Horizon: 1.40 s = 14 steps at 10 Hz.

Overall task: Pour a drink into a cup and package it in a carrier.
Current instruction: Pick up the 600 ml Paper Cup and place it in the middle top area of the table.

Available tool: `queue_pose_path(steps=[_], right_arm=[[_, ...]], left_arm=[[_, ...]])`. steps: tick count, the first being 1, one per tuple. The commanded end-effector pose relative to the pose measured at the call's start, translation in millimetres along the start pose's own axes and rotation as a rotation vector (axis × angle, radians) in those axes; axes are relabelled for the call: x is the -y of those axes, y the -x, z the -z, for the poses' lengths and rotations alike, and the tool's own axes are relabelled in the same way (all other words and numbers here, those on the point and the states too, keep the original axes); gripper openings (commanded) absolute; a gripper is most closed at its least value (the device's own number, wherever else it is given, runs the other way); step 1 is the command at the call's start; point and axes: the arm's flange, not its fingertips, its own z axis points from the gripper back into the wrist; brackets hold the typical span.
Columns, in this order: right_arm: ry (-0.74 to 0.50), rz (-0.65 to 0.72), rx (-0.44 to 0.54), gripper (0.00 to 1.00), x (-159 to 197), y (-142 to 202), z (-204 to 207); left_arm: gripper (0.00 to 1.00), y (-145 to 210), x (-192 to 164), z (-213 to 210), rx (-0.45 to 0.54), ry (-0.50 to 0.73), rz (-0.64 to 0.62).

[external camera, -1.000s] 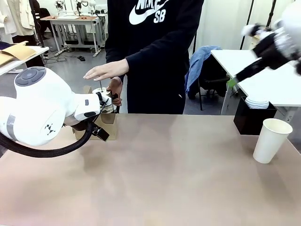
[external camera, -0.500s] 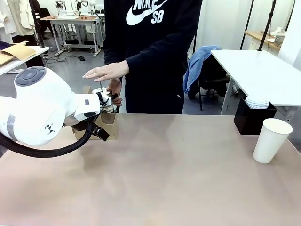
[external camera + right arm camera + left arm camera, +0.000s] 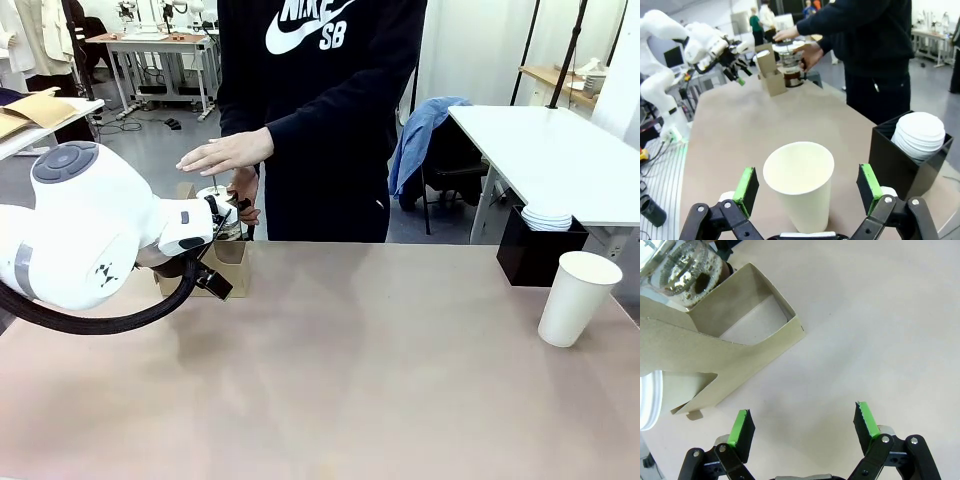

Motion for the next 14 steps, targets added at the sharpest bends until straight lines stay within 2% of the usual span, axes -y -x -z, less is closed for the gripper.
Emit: queue_pose_path(steps=[1, 4, 5, 7, 8, 10, 14], right_arm=[[0.023, -0.011, -0.023, 1.0, -8, -18, -11], [0.014, -0.017, -0.003, 1.0, -3, -8, -8], [-0.124, 0.023, 0.065, 1.0, 9, 13, -10], [-0.09, -0.046, 0.148, 1.0, 14, 54, -14], [-0.087, -0.067, 0.159, 1.0, 8, 66, -13], [-0.065, -0.099, 0.166, 1.0, 3, 85, -6], [0.089, -0.113, 0.228, 1.0, -4, 112, 20]], left_arm=[[1.0, 0, 0, 0, 0.0, 0.001, -0.001], [1.0, 0, 0, 0, 0.0, 0.001, -0.001], [1.0, 0, 0, 0, 0.0, 0.001, -0.001], [1.0, 0, 0, 0, 0.0, 0.001, -0.001], [1.0, 0, 0, 0, 0.0, 0.001, -0.001], [1.0, 0, 0, 0, 0.0, 0.001, -0.001], [1.0, 0, 0, 0, 0.0, 0.001, -0.001]])
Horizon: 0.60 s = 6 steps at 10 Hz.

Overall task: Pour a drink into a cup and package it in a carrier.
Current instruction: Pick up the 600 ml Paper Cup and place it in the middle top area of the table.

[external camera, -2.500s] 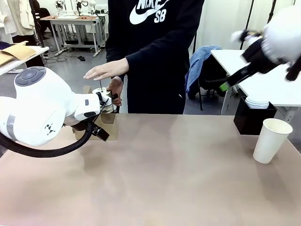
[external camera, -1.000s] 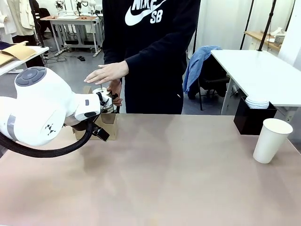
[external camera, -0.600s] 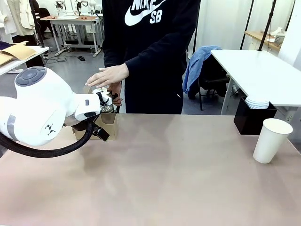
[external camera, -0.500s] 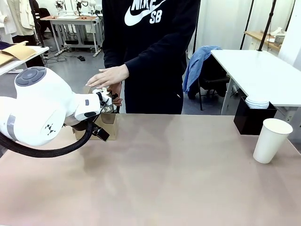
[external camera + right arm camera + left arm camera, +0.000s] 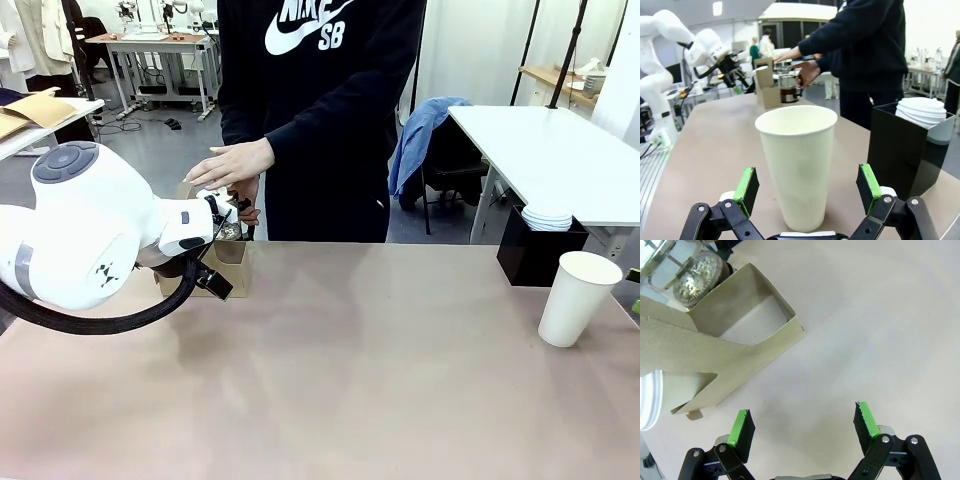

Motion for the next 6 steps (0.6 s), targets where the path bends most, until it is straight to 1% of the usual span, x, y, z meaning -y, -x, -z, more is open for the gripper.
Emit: queue_pose_path(steps=[1, 3, 6], right_arm=[[0.064, -0.048, 0.007, 1.0, -6, 5, 18], [0.056, -0.04, -0.022, 1.0, -6, 10, 33], [0.056, -0.015, -0.035, 1.0, 1, 19, 50]], left_arm=[[1.0, 0, 0, 0, 0.0, 0.001, -0.001], [1.0, 0, 0, 0, 0.0, 0.001, -0.001], [1.0, 0, 0, 0, 0.0, 0.001, -0.001]])
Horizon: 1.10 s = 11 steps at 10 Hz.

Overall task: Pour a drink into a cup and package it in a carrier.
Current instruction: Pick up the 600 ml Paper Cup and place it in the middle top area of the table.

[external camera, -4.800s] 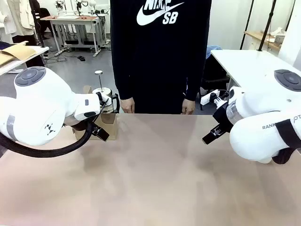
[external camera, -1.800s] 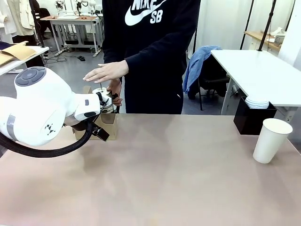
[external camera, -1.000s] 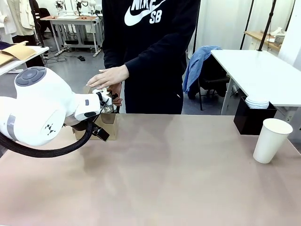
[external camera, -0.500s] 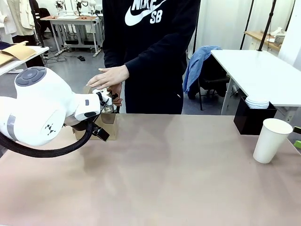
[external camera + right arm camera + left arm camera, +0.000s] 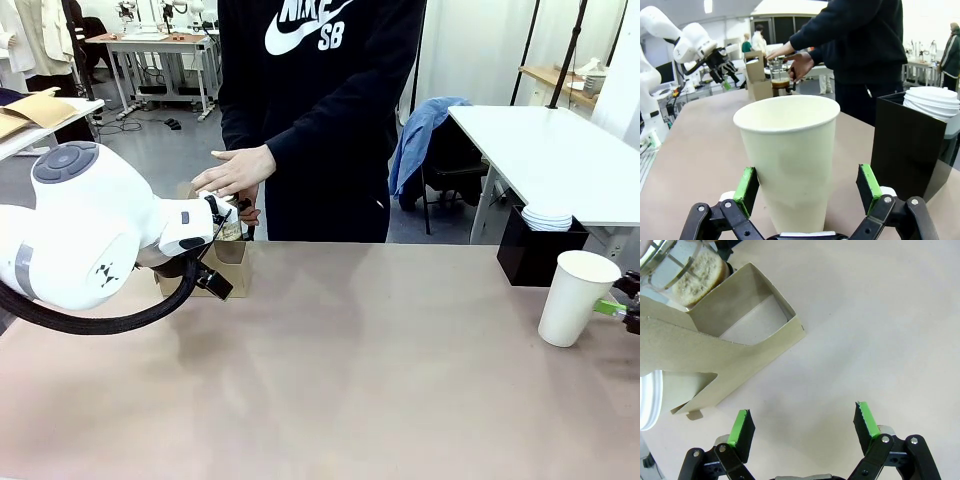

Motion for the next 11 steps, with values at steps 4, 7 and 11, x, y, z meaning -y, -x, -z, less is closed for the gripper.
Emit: queue_pose_path(steps=[4, 7, 11], right_arm=[[0.009, 0.007, 0.001, 1.0, 7, 11, 32], [-0.012, 0.043, 0.002, 1.0, 10, 14, 43], [-0.049, 0.062, 0.001, 1.0, 8, 9, 62]], left_arm=[[1.0, 0, 0, 0, 0.0, 0.001, -0.001], [1.0, 0, 0, 0, 0.0, 0.001, -0.001], [1.0, 0, 0, 0, 0.0, 0.001, -0.001]])
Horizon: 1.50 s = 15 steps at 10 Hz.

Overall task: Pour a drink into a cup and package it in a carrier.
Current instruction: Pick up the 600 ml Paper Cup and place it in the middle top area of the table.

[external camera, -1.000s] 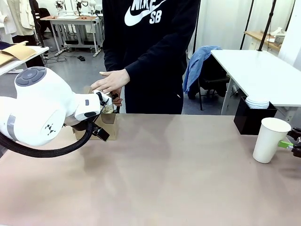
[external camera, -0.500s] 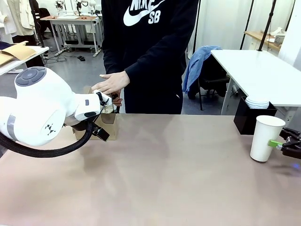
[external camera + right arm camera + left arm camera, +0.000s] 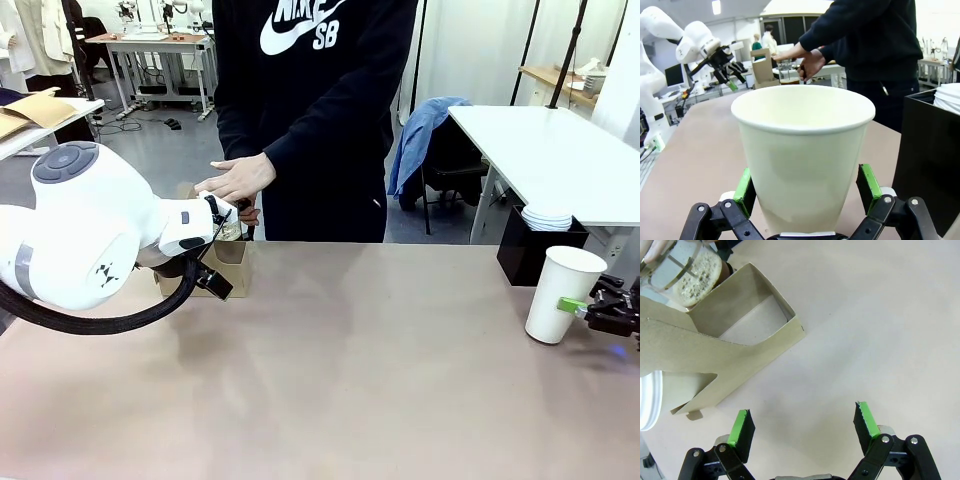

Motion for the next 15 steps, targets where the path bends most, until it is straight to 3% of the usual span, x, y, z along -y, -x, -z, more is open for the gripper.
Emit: queue_pose_path(steps=[1, 9, 10, 15], right_arm=[[-0.001, 0.033, -0.006, 1.0, 5, -4, 15], [-0.074, 0.017, -0.014, 1.0, 2, 0, 32], [-0.082, 0.028, -0.011, 0.8, 2, 0, 33], [-0.068, 0.012, -0.013, 0.8, -3, 3, 27]], left_arm=[[1.0, 0, 0, 0, 0.0, 0.001, -0.001], [1.0, 0, 0, 0, 0.0, 0.001, -0.001], [1.0, 0, 0, 0, 0.0, 0.001, -0.001], [1.0, 0, 0, 0, 0.0, 0.001, -0.001]])
